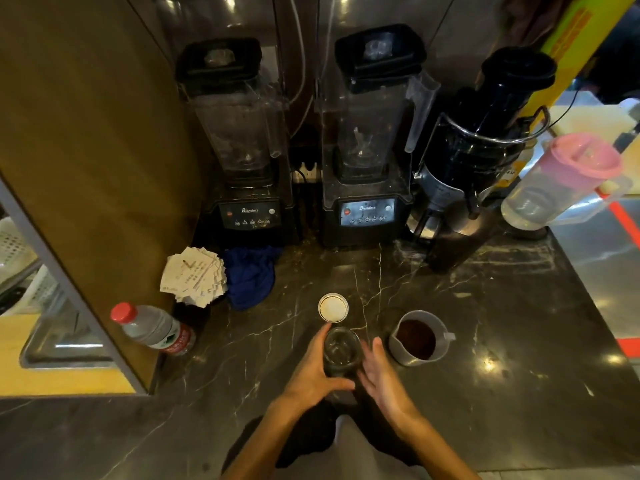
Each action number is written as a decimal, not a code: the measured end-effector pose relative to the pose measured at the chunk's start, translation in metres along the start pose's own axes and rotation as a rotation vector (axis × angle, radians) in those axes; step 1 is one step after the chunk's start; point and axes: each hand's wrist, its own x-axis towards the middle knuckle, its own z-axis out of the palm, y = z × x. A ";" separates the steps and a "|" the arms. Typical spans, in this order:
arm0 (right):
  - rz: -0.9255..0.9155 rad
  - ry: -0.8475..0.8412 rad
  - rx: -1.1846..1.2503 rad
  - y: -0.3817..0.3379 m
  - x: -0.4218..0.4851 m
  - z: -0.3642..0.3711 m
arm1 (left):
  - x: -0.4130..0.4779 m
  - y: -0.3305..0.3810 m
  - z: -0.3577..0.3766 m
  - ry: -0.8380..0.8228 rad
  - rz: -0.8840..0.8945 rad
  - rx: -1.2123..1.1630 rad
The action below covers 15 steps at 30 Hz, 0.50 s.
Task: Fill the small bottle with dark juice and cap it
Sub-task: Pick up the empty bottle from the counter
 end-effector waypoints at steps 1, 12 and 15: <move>0.001 -0.001 -0.005 0.001 -0.002 0.000 | 0.004 -0.002 -0.003 0.004 0.014 0.039; -0.570 0.148 -0.835 -0.080 -0.037 -0.053 | 0.028 -0.012 -0.016 -0.047 0.086 0.207; -0.599 0.100 -1.309 -0.105 -0.015 -0.106 | 0.032 -0.010 -0.014 -0.050 0.084 0.194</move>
